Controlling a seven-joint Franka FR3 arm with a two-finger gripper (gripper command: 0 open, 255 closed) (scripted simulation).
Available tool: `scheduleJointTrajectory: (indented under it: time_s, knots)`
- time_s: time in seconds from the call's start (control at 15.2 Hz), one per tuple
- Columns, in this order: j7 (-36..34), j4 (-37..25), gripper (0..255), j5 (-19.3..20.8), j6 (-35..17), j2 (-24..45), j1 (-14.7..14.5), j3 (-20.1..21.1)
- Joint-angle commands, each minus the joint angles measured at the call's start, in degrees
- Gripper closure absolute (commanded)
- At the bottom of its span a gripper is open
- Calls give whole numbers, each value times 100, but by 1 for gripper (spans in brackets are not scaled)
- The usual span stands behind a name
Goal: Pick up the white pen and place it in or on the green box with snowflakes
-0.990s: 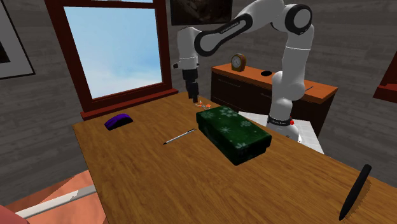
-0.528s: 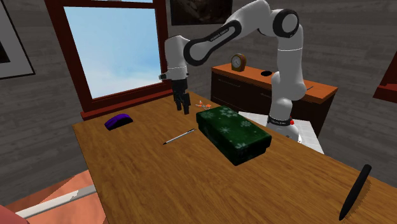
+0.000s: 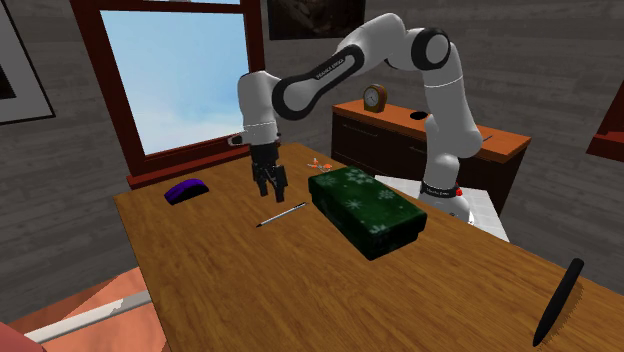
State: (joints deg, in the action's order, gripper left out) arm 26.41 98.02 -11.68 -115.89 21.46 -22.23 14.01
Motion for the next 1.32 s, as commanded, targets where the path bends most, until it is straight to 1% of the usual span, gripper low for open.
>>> scheduleJointTrajectory:
  time_s: [0.0,0.46,0.92,0.99,1.25]
  knots:
    - [20,-99,0,9,-50,134,-62,43]
    - [20,145,0,12,-487,316,-137,60]
    - [20,145,0,12,-487,316,-137,60]
    - [20,145,255,12,-487,316,-137,60]
    - [19,146,255,12,-489,317,-138,60]
